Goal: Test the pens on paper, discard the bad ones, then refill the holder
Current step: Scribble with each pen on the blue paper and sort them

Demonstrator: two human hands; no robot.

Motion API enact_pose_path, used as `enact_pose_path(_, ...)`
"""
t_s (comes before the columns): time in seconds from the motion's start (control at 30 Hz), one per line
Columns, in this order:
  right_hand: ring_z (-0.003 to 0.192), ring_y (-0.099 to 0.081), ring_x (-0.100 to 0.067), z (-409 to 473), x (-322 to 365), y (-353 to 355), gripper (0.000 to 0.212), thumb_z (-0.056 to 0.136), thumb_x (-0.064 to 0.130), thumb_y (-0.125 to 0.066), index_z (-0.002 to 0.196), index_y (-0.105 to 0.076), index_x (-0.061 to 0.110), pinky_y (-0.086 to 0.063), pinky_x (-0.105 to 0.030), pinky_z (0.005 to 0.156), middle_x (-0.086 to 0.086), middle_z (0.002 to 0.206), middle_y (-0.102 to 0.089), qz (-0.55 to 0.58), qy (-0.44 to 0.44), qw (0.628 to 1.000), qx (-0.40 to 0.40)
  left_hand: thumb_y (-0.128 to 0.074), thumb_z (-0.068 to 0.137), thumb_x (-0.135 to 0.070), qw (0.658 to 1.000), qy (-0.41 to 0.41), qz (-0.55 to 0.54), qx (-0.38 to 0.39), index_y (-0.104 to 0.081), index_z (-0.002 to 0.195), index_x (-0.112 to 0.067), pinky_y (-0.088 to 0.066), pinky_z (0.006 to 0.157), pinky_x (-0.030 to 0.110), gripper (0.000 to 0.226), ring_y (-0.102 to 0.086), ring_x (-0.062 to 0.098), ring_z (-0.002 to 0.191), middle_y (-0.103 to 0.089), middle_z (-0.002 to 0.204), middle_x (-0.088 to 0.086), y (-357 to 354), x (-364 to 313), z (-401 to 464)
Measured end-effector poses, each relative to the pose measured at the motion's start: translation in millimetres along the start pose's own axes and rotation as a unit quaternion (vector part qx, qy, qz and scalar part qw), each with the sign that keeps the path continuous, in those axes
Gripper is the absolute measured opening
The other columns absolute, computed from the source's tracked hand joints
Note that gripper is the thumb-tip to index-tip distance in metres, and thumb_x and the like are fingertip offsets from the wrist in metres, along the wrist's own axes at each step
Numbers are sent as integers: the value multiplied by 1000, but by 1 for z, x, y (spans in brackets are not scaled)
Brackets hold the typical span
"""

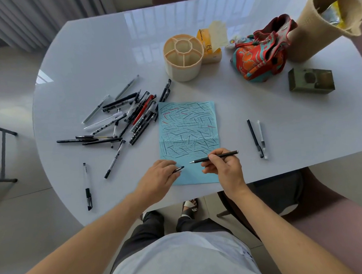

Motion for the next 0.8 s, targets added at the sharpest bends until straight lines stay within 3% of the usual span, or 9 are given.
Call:
enact_pose_path(0.17,67,-72,-27,-6,2,-12,9,100,7,-59,93,-64,6,-61,-30,64,-19,78,-73,-28,27,998,41,-42,102,-45,1000,1,-20,-5,-69,111,-20,-37,100,25,38,-50,15,121,-62,129,-4,2,-4,-3)
enact_pose_path(0.37,69,-74,-17,9,5,8,9,94,28,-60,88,-67,28,-62,-34,68,3,76,-74,-177,110,975,-82,-50,102,-35,1000,-4,20,1,-69,104,-14,-37,103,29,28,-52,21,123,-61,129,0,-1,5,-9)
enact_pose_path(0.5,83,-71,-4,12,-8,-29,10,96,20,-63,97,-72,26,-59,-23,76,22,88,-72,-306,167,937,33,-51,102,-34,999,-2,38,8,-70,106,-14,-40,106,34,28,-51,24,126,-58,133,2,-3,8,-9)
enact_pose_path(0.6,87,-70,-3,12,-11,-31,11,96,16,-64,102,-73,16,-58,-24,81,12,94,-74,-343,195,918,31,-51,101,-34,999,4,35,9,-70,108,-14,-40,106,35,29,-50,24,127,-57,136,2,-4,8,-10)
enact_pose_path(0.73,85,-65,8,16,-9,-11,12,97,16,-63,103,-73,15,-57,-19,79,11,93,-70,-353,189,916,-19,-49,102,-35,999,5,34,11,-71,107,-15,-39,107,34,30,-49,22,128,-56,137,1,-4,10,-13)
enact_pose_path(0.8,85,-68,3,15,-9,-10,12,98,20,-61,102,-72,18,-58,-20,79,10,93,-71,-343,185,921,-24,-49,102,-35,999,5,33,8,-71,106,-15,-40,106,34,30,-50,22,127,-56,137,0,-4,10,-14)
Point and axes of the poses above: each hand's wrist, its own z-axis towards the middle knuckle, its own y-axis out of the back of the hand, x = y × z, the point moved 9 cm from there along z, towards the middle knuckle
